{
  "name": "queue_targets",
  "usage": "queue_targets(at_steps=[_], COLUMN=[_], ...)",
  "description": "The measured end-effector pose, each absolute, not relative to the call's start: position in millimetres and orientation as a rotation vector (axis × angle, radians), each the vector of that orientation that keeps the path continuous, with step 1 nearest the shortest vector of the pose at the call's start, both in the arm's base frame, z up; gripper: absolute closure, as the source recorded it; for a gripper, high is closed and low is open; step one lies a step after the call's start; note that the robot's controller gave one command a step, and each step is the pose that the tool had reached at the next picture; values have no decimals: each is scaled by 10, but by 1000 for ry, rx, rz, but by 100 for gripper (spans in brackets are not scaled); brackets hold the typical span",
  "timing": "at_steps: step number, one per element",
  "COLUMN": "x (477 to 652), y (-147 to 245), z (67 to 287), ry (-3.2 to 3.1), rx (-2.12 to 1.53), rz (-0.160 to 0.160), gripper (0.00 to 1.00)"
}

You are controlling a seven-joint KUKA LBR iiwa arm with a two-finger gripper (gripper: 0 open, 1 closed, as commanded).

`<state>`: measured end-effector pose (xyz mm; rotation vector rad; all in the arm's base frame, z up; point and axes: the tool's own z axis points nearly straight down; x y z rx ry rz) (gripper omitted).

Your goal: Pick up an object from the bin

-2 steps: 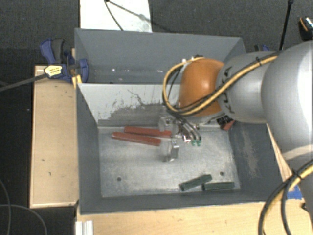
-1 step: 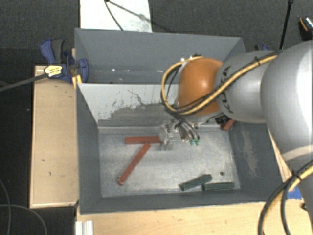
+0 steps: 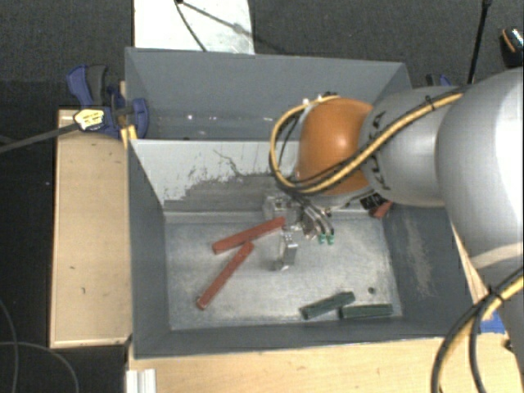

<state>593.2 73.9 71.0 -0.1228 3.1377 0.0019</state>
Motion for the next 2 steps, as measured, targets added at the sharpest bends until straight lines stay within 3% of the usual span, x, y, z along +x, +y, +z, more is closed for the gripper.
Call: queue_targets(at_steps=[1,2], x=[5932,5863], y=[739,1325], z=[711,1971], ry=[3138,3129], rx=[-121,-107], rz=[2,7], gripper=[100,100])
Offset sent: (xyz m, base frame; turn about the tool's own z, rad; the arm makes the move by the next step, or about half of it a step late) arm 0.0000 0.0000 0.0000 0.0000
